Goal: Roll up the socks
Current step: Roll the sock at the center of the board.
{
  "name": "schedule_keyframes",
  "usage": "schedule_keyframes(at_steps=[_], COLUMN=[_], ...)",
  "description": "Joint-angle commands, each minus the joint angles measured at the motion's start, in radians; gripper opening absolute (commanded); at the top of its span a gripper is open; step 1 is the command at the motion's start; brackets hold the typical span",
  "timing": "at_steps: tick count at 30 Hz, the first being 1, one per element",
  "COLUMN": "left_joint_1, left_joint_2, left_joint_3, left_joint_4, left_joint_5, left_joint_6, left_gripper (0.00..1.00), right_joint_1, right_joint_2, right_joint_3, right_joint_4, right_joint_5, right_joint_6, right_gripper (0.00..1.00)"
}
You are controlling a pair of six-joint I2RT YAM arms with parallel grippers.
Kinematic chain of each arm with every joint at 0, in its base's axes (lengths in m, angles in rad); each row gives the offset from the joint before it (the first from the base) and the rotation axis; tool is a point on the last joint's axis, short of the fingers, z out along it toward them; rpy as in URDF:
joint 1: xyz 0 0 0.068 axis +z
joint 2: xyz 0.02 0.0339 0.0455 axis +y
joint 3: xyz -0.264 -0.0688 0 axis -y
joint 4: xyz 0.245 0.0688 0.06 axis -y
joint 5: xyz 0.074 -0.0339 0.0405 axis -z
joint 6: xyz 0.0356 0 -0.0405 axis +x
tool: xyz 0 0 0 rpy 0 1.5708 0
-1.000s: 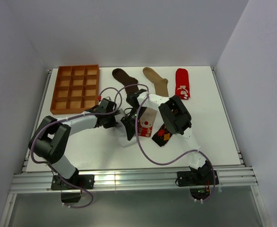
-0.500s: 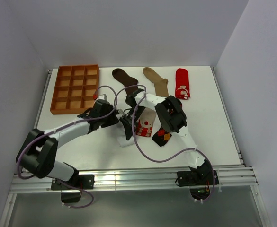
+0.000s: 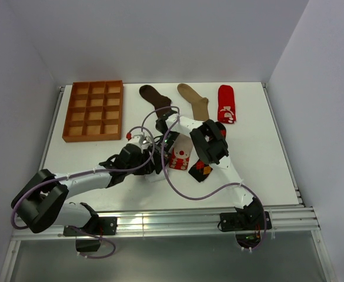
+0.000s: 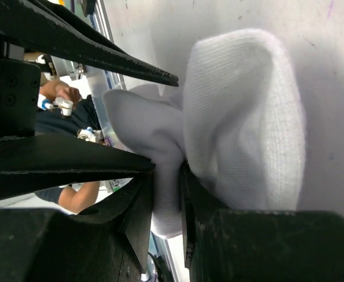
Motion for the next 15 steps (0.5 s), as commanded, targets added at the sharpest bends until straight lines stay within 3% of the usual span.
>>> schedule_keyframes(at_steps=[1,8,15], left_joint_1=[-0.026,-0.029,-0.031], left_joint_2=[-0.035,-0.027,-0.08], left_joint_3=[-0.009,-0.033,-0.081], left_joint_4=[0.166,0.213,0.244], left_joint_5=[0.068,0.117,0.171], left_joint_6=[0.002,0.002,-0.015], left_gripper=[0.52,0.45,0.45], right_joint_1=[0.008,0.0,-0.014], right_joint_2=[0.054,0.06,0.065], right_joint_3=[0.012,0.02,0.018], right_joint_4=[0.118,0.132,0.14], right_joint_5=[0.119,0.119,0.126], right_joint_6=[-0.014,-0.001,0.007], right_gripper=[0.14,0.14,0.14])
